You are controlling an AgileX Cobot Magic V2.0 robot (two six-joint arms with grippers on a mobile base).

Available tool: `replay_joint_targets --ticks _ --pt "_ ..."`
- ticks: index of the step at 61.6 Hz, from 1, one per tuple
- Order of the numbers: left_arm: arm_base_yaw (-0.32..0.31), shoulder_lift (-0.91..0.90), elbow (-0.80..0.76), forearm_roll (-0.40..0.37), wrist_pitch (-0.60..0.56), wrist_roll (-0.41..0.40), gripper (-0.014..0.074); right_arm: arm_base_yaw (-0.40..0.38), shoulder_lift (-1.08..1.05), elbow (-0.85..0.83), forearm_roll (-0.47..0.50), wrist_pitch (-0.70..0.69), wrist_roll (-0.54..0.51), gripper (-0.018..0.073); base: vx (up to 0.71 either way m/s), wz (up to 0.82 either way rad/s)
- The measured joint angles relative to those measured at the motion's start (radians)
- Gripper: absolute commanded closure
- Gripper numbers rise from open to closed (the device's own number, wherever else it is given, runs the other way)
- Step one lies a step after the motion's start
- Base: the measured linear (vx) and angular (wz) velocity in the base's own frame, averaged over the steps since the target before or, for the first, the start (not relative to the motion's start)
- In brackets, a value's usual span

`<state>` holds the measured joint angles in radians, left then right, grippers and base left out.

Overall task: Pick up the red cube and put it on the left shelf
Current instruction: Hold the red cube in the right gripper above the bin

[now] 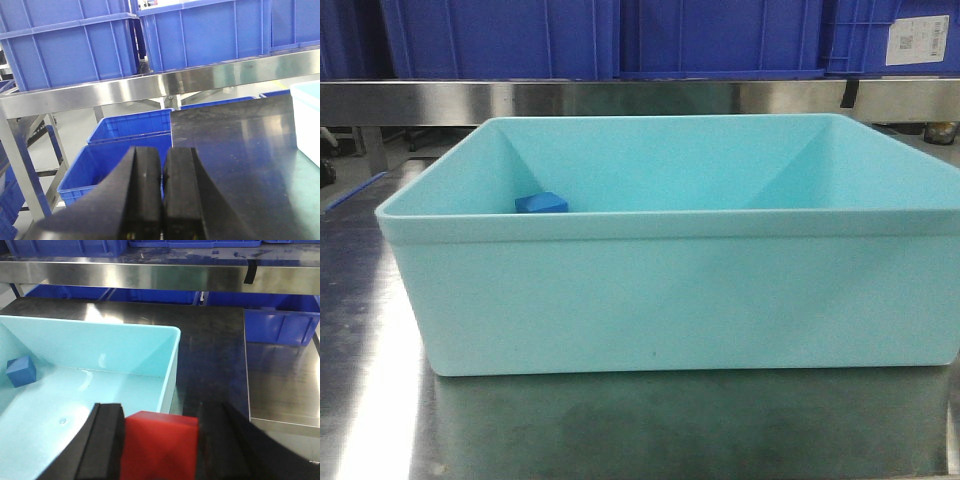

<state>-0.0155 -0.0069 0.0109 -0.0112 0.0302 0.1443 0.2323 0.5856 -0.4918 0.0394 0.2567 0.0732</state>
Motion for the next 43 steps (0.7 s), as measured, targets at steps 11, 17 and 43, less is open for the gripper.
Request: replay_joint_targets --ticks 11,17,43 --pt "0.000 0.000 0.000 0.000 0.000 0.000 0.0491 0.000 0.000 0.000 0.000 0.001 0.000 0.0511 0.00 0.00" --pt "0.000 0.000 0.000 0.000 0.000 0.000 0.0491 0.000 0.000 0.000 0.000 0.001 0.000 0.0511 0.00 0.00" --pt "0.000 0.000 0.000 0.000 0.000 0.000 0.0491 0.000 0.000 0.000 0.000 0.001 0.000 0.0511 0.00 0.00"
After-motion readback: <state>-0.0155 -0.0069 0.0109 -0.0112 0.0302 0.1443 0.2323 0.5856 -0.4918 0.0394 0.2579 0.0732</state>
